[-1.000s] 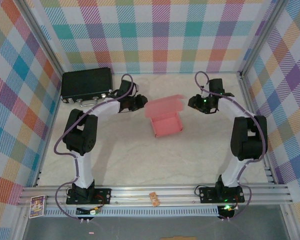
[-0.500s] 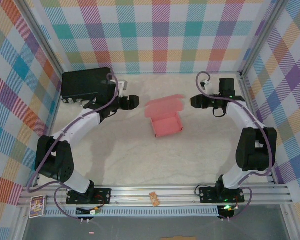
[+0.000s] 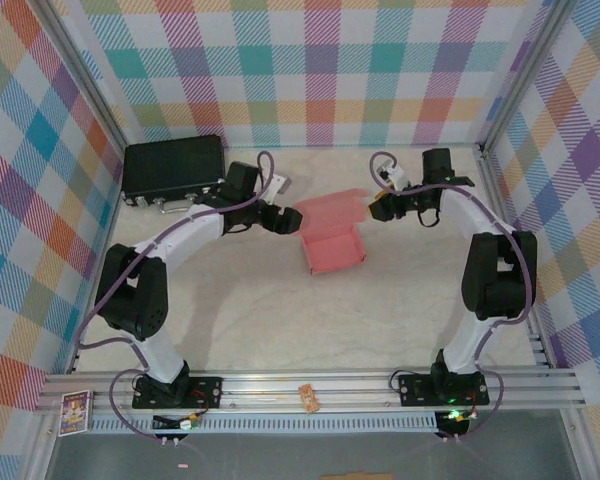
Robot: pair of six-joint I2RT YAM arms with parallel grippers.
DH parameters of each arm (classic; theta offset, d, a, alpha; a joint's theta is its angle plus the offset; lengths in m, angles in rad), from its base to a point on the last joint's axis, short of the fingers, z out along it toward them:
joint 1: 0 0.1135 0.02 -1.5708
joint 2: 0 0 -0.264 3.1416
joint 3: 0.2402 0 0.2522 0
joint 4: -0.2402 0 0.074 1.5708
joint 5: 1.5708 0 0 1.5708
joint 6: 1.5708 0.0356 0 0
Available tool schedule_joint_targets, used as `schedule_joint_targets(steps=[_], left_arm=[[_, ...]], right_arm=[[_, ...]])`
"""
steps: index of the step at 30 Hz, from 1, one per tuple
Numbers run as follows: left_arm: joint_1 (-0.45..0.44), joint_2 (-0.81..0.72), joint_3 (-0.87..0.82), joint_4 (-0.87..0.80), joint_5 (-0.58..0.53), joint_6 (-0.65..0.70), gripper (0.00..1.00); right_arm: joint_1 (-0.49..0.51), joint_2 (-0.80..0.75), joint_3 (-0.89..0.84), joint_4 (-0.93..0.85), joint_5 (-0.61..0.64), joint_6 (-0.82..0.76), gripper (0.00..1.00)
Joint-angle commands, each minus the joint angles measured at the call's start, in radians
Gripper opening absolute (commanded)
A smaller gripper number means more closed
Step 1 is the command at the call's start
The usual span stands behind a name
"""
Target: Fold the paper box
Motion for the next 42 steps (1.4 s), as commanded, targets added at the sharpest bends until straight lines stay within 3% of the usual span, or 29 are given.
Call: schedule_joint_targets(steps=[1,10,17,23,30,42], left_arm=[[-0.014,0.036,0.057,-0.039,-0.036,0.025,0.8],[-0.042,0.097,0.115,-0.049,-0.038,0.013,0.66],[-0.058,0.12,0.138,-0.062,-0.05,0.015,0.57],[-0.07,0.132,0.146,-0.069,-0.067,0.015,0.43],[-0.079,0.123,0.138,-0.074,-0.128,0.012,0.4],[-0.08,0.077,0.107,-0.031,-0.191,0.001,0.4]], right_arm=[[0.037,0.025,0.036,-0.031,0.0,-0.07,0.52],[0.072,0.073,0.067,-0.003,0.055,-0.049,0.46],[0.084,0.077,0.069,0.01,0.077,-0.036,0.36],[0.095,0.078,0.065,0.017,0.081,-0.032,0.23],[0.104,0.055,0.038,0.051,0.124,-0.009,0.11],[0.123,0.002,-0.015,0.116,0.194,0.027,0.08]])
